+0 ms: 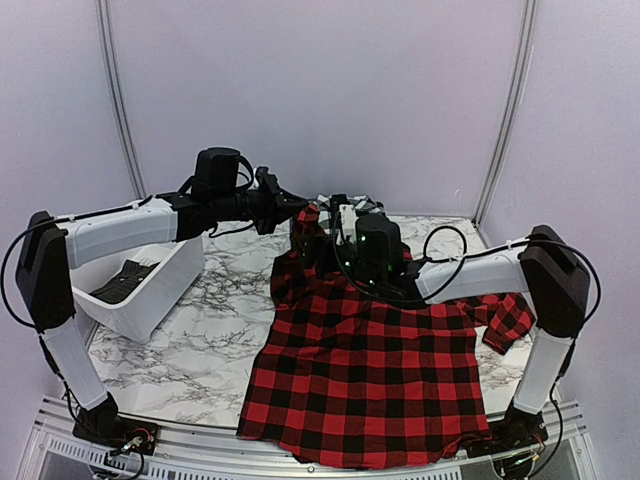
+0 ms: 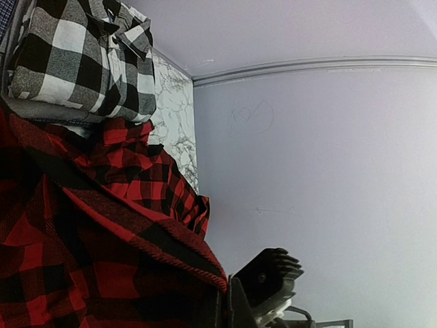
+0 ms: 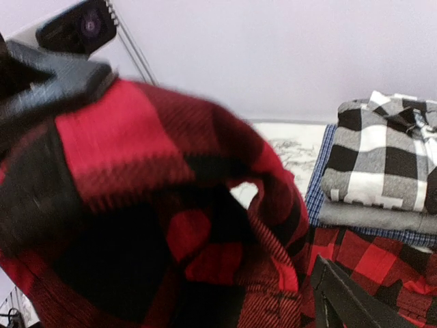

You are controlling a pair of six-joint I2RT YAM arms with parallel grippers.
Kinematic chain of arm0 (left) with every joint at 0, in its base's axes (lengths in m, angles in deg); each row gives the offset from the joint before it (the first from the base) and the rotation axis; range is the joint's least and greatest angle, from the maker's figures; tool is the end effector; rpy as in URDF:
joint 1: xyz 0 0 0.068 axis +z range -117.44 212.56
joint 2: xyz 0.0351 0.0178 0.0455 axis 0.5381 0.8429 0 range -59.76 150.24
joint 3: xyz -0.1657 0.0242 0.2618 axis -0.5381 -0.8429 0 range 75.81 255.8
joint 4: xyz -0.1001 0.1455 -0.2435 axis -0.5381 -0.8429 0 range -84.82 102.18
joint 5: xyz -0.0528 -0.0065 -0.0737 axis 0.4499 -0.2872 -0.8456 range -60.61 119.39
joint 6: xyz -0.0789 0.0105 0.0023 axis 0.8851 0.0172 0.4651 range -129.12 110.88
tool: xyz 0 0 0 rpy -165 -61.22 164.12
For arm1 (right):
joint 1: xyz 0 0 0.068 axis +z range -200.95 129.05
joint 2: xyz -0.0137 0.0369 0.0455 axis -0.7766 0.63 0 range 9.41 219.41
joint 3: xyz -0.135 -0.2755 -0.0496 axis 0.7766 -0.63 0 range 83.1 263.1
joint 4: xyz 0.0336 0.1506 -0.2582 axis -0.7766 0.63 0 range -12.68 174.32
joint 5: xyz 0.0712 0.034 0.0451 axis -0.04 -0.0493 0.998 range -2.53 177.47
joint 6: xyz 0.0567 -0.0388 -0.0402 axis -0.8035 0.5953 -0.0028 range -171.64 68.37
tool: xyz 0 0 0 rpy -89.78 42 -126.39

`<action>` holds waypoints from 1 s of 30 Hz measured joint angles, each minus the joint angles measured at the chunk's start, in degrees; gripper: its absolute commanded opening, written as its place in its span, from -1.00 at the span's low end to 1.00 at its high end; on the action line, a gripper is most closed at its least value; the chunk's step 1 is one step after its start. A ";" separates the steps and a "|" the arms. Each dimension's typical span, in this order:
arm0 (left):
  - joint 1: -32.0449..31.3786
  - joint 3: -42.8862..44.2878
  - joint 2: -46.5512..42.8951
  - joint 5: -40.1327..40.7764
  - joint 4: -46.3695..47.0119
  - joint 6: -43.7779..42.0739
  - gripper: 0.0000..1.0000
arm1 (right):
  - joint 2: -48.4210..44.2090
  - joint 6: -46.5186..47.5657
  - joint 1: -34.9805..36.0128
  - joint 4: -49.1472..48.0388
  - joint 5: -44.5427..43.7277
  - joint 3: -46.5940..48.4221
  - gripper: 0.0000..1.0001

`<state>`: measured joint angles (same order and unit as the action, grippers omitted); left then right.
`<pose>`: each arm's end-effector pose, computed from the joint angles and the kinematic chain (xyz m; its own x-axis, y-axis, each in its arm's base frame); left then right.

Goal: Fold and stack the long sleeve shirts
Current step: Pass from the left arm to the right

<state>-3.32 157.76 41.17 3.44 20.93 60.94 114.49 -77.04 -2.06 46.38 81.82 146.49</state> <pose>0.3888 -0.3182 0.3505 -0.8724 -0.4122 -0.2626 0.1636 0.2600 -0.9516 0.3288 0.3667 0.2339 -0.4050 0.1852 -0.8954 -0.5671 0.7173 0.4049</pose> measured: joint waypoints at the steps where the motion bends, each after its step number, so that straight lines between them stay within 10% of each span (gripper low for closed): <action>1: 0.00 -0.13 0.00 0.00 -0.02 0.00 -1.00 | -0.07 0.02 0.00 0.00 -0.57 0.48 0.71; 6: 0.00 -0.50 0.00 -0.02 0.00 -0.02 -1.00 | -0.55 0.33 0.00 0.28 -3.06 1.49 0.31; 14: 0.00 -0.50 0.02 -0.63 0.00 -0.15 -0.88 | -0.61 2.75 -0.15 3.48 -5.92 4.37 -0.98; 21: 0.00 0.52 0.00 -1.09 -3.06 -4.92 -0.12 | -3.58 7.10 -1.38 12.02 -10.36 7.23 -1.00; 30: -0.42 -4.98 -7.69 -0.68 -13.53 -16.87 0.11 | -8.41 12.28 -13.79 22.53 -6.36 12.96 -1.00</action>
<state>-3.74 152.77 33.47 2.76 7.40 44.07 106.07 -64.76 -15.85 68.92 75.46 159.45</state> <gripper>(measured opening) 0.551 0.004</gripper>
